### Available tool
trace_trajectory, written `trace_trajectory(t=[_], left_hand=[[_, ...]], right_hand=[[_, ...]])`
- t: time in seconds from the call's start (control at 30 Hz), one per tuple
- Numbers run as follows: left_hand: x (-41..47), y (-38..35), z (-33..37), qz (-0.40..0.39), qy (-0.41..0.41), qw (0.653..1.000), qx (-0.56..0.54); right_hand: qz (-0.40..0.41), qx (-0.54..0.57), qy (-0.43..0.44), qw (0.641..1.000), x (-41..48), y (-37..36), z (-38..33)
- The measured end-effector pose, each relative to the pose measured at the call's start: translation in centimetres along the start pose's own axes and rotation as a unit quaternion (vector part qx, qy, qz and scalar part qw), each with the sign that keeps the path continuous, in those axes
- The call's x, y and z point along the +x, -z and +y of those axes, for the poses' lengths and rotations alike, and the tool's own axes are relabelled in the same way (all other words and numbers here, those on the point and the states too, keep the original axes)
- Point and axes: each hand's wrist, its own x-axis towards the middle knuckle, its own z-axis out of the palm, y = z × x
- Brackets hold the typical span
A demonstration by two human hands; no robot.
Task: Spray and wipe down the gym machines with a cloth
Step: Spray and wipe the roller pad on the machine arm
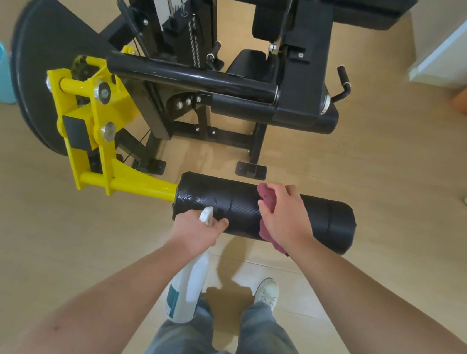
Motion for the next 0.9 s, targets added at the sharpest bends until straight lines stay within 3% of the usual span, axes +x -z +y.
trace_trajectory(t=[0.7, 0.9], left_hand=[[-2.2, -10.6, 7.0, -0.083, -0.004, 0.993, 0.089], [-3.5, -13.5, 8.8, -0.074, -0.024, 0.994, 0.082]], right_hand=[[0.005, 0.204, -0.138, 0.969, -2.1, 8.1, 11.0], [0.015, 0.194, -0.131, 0.972, -2.8, 10.1, 13.5]])
